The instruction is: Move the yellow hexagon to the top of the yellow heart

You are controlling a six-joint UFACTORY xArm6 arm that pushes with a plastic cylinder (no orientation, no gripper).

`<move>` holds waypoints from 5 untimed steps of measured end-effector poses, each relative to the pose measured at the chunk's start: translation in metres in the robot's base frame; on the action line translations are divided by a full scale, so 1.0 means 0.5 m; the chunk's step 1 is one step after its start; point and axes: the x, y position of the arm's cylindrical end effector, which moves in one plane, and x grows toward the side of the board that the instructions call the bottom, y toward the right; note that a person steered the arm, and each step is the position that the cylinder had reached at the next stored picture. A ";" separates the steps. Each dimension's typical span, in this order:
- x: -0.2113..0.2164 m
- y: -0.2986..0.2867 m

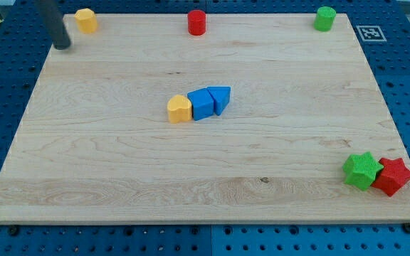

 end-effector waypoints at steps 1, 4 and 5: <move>-0.010 -0.016; -0.174 0.003; -0.174 0.111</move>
